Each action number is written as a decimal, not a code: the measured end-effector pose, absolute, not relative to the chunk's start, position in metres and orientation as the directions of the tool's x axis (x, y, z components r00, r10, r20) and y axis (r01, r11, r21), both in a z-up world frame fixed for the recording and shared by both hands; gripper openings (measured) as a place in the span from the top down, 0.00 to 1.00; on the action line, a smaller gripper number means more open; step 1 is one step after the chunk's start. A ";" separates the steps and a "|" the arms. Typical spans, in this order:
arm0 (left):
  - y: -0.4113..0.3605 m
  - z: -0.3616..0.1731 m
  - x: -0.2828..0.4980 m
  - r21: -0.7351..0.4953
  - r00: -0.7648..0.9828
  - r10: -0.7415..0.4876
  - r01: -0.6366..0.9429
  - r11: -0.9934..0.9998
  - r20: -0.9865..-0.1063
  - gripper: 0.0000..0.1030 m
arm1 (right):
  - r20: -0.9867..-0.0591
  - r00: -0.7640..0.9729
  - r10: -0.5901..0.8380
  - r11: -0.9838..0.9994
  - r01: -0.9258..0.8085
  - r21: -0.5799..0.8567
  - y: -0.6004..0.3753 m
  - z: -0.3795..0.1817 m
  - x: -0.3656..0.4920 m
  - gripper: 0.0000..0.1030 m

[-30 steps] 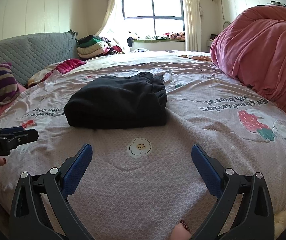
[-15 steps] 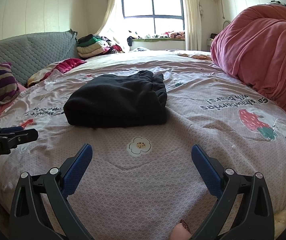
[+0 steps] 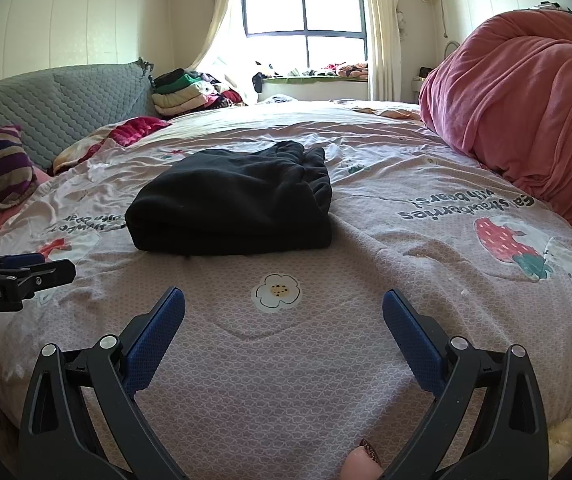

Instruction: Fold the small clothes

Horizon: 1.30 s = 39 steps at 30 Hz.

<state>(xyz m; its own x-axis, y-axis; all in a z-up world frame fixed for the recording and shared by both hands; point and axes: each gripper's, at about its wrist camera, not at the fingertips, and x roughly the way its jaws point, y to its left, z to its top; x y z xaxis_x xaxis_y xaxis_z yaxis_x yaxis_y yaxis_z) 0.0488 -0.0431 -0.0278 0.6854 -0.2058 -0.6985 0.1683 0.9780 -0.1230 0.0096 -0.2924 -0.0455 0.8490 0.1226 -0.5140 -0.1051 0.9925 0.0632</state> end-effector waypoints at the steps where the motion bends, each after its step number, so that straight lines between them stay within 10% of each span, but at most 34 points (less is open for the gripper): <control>1: -0.044 -0.028 0.049 -0.123 0.685 -0.207 0.169 0.978 -0.699 0.09 | -0.515 0.849 0.123 0.992 -0.105 0.064 -0.292 -0.046 0.010 0.04; 39: -0.033 -0.030 0.055 -0.183 0.650 -0.227 0.135 0.974 -0.725 0.09 | -0.514 0.854 0.074 0.995 -0.031 0.092 -0.309 -0.035 0.005 0.04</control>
<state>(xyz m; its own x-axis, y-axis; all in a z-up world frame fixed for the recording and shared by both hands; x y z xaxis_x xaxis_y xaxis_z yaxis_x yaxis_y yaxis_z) 0.0546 -0.0333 -0.0298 0.6499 -0.2268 -0.7254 0.1350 0.9737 -0.1834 0.0054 -0.3090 -0.0355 0.8545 0.0743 -0.5142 -0.0313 0.9953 0.0917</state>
